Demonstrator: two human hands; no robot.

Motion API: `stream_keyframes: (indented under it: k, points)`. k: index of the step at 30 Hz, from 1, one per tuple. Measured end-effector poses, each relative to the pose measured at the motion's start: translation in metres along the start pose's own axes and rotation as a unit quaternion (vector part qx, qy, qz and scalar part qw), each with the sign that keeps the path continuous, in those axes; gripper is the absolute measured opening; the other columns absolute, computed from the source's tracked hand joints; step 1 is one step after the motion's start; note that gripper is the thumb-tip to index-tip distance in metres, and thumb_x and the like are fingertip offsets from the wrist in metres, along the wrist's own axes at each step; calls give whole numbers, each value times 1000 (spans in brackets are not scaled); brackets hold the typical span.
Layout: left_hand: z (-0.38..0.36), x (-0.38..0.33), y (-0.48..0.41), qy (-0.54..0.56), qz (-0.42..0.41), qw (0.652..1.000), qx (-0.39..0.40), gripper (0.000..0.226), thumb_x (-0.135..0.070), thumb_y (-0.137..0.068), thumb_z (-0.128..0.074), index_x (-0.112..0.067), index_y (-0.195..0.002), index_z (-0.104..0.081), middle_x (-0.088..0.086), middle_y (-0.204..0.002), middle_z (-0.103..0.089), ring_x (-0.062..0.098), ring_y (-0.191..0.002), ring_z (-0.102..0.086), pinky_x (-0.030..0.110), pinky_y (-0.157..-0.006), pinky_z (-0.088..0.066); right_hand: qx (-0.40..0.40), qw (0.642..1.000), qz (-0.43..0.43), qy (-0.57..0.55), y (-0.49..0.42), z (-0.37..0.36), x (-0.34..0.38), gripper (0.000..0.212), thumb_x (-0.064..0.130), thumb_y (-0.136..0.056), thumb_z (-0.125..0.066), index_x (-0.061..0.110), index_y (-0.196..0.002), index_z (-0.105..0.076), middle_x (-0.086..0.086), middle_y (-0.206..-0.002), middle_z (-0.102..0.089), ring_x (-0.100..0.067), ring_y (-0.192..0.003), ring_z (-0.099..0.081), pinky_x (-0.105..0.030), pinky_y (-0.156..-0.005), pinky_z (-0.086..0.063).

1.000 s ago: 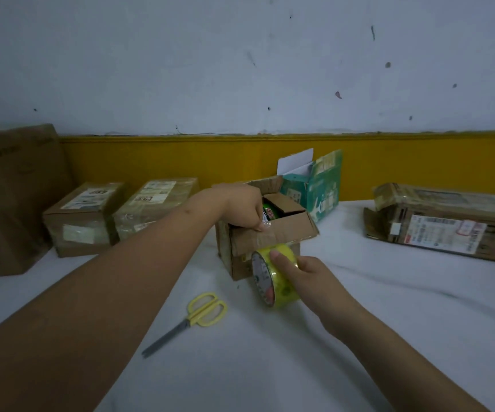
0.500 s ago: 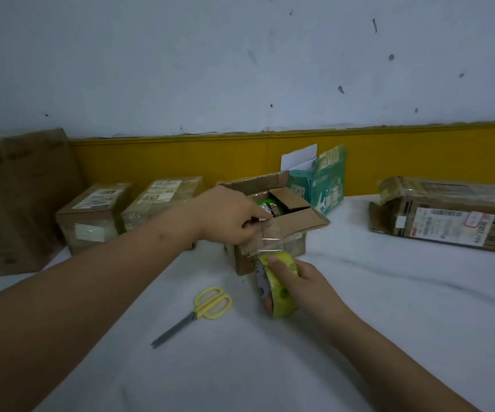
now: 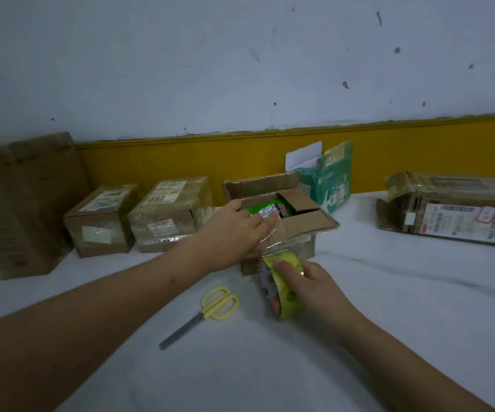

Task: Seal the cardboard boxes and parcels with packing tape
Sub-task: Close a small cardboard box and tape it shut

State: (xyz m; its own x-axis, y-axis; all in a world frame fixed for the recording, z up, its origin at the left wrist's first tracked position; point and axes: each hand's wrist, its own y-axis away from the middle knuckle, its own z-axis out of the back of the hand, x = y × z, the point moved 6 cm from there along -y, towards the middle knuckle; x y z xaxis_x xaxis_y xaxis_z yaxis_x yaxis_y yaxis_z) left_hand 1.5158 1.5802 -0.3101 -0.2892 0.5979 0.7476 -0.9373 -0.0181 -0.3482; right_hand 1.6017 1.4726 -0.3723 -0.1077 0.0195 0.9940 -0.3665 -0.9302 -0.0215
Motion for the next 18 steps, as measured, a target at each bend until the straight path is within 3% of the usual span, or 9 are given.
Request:
stream_keyframes:
  k: [2, 4, 8, 10, 11, 13, 15, 16, 18]
  points:
    - [-1, 2, -2, 47, 15, 998, -28, 68, -23, -68, -83, -6, -130, -62, 3, -84, -73, 21, -64, -68, 31, -66, -48, -3, 1000, 16, 8, 0, 1, 1, 31, 36, -100, -51, 14, -80, -61, 9, -50, -61, 4, -43, -59, -7, -44, -43]
    - [-7, 6, -4, 101, 29, 994, -10, 65, -27, -71, -80, -9, -131, -62, 2, -85, -75, 20, -66, -69, 31, -65, -48, 2, 999, 39, 27, -2, 0, 2, 38, 38, -99, -51, 5, -86, -65, 3, -55, -66, 0, -48, -62, -12, -50, -48]
    - [3, 19, -10, 179, 82, 980, 33, 49, -43, -96, -33, -27, -132, -61, 3, -85, -75, 27, -69, -65, 34, -62, -46, -12, 992, 112, 61, -5, -2, 10, 40, 44, -97, -50, 9, -84, -65, 0, -67, -72, -5, -60, -67, -11, -57, -46]
    - [8, 25, -14, 194, 84, 970, 119, 43, -34, -99, -38, -33, -140, -52, 6, -98, -72, 28, -85, -64, 33, -64, -39, -11, 989, 136, 62, -8, -4, 12, 37, 44, -97, -49, 12, -84, -65, 2, -69, -73, -3, -62, -67, -10, -58, -45]
    - [6, 28, -15, 229, 83, 950, 197, 49, -27, -97, -45, -33, -146, -45, 7, -111, -69, 27, -95, -62, 32, -66, -37, -5, 989, 137, 52, -10, -6, 12, 36, 42, -97, -50, 12, -85, -65, 2, -68, -72, -1, -61, -66, -10, -57, -45]
    - [9, 31, -10, 366, 111, 857, 347, 62, -27, -88, -53, -28, -148, -40, 9, -129, -57, 24, -110, -54, 31, -78, -39, 14, 993, 118, 22, -18, -9, 8, 31, 35, -99, -51, 10, -88, -65, 2, -68, -70, -2, -58, -64, -13, -54, -46]
    - [16, 32, -11, 481, 136, 780, 377, 43, -38, -90, -51, -20, -129, -48, 6, -125, -49, 16, -112, -45, 31, -90, -35, 48, 994, 97, 1, -21, -12, 9, 32, 34, -100, -49, 7, -92, -65, -1, -70, -70, -8, -60, -66, -19, -55, -50]
    - [17, 31, -14, 496, 132, 773, 373, 36, -41, -99, -48, -18, -126, -50, 8, -127, -48, 14, -114, -43, 29, -92, -31, 57, 994, 96, 0, -24, -13, 13, 34, 35, -100, -47, 6, -94, -65, -3, -70, -70, -12, -61, -67, -22, -57, -52]
    - [21, 30, -17, 509, 129, 782, 336, 51, -53, -102, -38, -23, -141, -50, 0, -143, -49, 10, -129, -42, 22, -103, -27, 40, 994, 104, -4, -31, -8, 24, 36, 35, -102, -44, 6, -99, -65, -5, -70, -71, -15, -62, -68, -24, -59, -54]
